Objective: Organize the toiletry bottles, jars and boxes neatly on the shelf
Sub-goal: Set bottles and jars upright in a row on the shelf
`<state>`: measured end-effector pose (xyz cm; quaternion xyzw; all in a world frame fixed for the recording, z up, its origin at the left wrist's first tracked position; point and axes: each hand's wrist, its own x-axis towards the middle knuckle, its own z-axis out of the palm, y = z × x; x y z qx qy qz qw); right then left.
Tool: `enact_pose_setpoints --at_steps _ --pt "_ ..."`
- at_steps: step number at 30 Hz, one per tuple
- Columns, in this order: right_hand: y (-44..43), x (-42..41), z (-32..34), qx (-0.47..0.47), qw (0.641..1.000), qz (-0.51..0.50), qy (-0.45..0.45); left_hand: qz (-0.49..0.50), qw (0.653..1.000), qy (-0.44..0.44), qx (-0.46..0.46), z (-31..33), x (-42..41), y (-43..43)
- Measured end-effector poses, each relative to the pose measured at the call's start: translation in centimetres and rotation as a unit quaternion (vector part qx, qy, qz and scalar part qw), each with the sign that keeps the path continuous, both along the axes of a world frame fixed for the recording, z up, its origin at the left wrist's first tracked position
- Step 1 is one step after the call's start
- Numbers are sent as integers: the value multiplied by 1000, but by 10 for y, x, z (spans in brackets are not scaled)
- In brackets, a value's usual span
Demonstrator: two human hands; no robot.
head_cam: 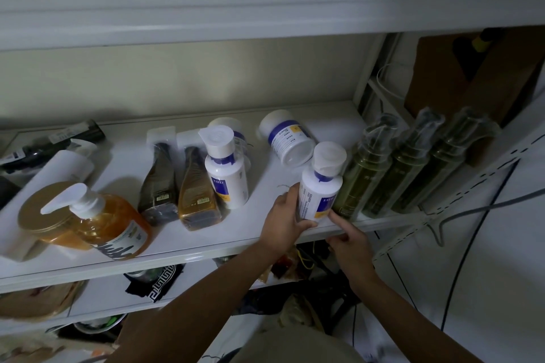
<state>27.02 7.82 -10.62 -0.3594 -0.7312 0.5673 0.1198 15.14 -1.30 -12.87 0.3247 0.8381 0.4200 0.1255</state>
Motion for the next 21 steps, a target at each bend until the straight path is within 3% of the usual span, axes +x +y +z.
enact_pose_setpoints --at_steps 7,12,17,21 --pt "-3 -1 -4 1 1000 -3 2 -16 1000 -14 -9 7 0 -3" --pt "-20 2 -15 -8 997 -59 51 3 1000 -15 7 13 1 -23" --pt "-46 -6 -10 -52 996 61 34 168 982 50 73 6 1 -72" --pt "-69 -36 2 -59 988 126 71 174 982 -1 77 14 -7 -83"
